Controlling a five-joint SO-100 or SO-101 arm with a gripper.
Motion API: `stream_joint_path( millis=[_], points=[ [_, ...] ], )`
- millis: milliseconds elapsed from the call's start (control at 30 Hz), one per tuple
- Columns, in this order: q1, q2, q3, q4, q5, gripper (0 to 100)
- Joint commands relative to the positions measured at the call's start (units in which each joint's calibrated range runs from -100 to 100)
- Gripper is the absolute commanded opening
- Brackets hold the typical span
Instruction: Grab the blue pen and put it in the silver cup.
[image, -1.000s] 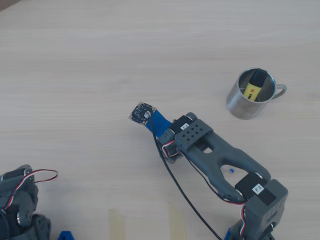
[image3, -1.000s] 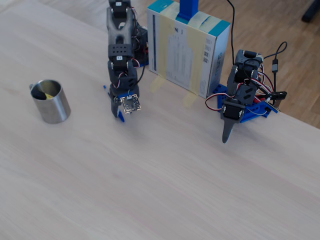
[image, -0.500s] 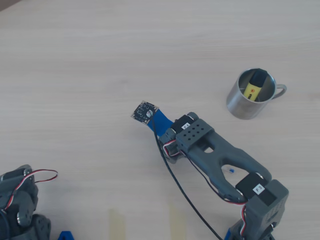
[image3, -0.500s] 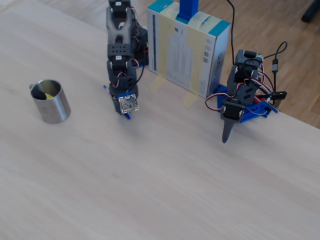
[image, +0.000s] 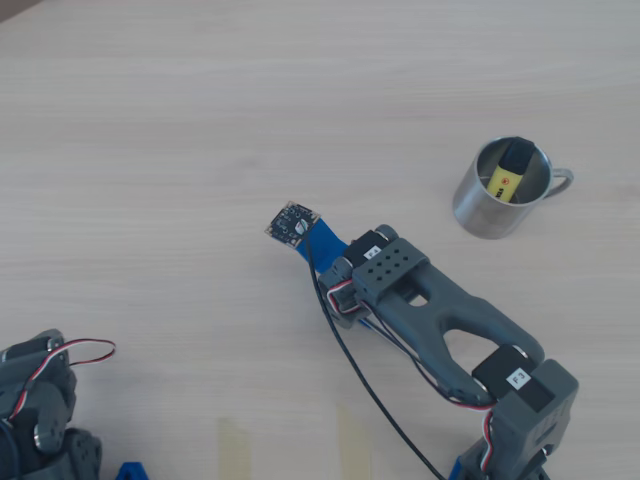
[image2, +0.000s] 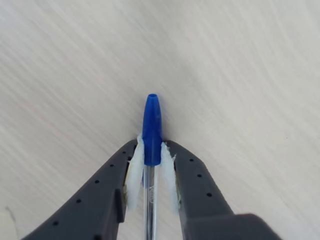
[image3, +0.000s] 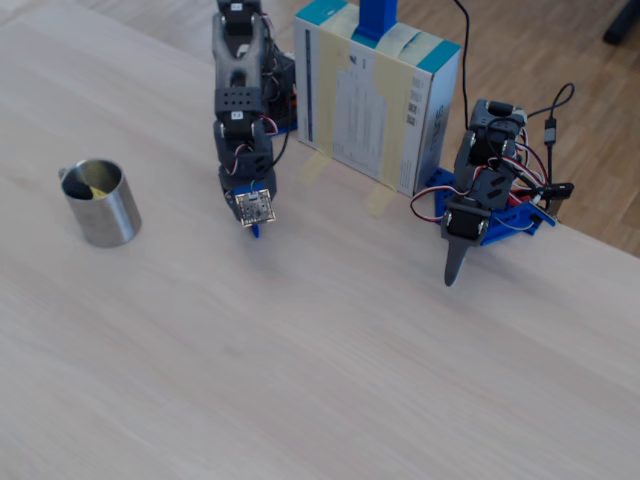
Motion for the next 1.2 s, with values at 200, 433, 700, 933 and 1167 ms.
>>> stream_joint_path(
  millis=[200,433,700,933,1167],
  points=[
    [-1.4,-3.8,1.8,0.5,-0.3,2],
    [-1.6,-13.1,9.0,-0.2,-0.3,2],
    [-1.6,-19.4,11.5,-0.3,0.1,2],
    [-1.5,-22.4,11.1,-0.3,0.2,2],
    [-1.5,-26.7,10.7,-0.3,0.3,2]
  ],
)
